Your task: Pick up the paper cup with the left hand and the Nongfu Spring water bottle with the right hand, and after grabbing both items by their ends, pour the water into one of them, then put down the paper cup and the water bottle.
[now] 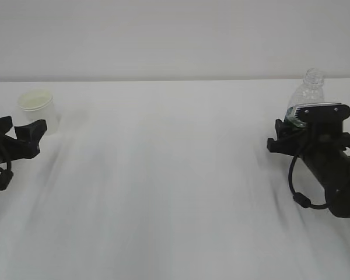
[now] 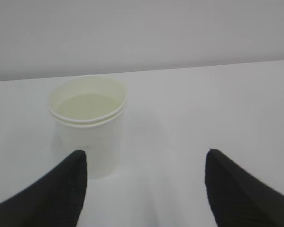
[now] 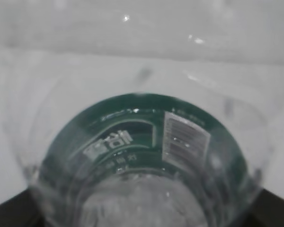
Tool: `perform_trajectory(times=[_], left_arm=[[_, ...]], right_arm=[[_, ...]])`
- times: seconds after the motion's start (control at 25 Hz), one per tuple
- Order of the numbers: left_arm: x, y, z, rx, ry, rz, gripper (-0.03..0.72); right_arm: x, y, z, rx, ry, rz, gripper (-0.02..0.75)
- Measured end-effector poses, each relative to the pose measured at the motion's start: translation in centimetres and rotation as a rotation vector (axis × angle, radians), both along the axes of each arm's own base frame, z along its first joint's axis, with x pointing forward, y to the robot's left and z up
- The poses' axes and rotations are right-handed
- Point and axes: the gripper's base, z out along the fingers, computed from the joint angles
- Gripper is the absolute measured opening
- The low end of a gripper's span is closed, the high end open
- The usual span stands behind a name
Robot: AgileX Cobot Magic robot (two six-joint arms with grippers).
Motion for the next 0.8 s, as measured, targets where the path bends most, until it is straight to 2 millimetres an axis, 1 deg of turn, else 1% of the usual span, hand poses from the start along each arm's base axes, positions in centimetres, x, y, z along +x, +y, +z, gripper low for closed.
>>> perform_trajectory(times=[0.36, 0.52, 0.8], left_arm=[[-0.2, -1.7, 0.0, -0.003, 0.003, -0.047, 0.544], [-0.3, -2.1, 0.0, -0.003, 0.003, -0.062, 0.542], [-0.4, -2.7, 0.0, -0.003, 0.003, -0.08, 0.54]], right_arm=[[1.7, 0.2, -1.0, 0.003, -0.016, -0.002, 0.501], [2.2, 0.3, -1.7, 0.003, -0.011, -0.001, 0.501], [3.0, 0.4, -2.2, 0.005, -0.021, -0.002, 0.501]])
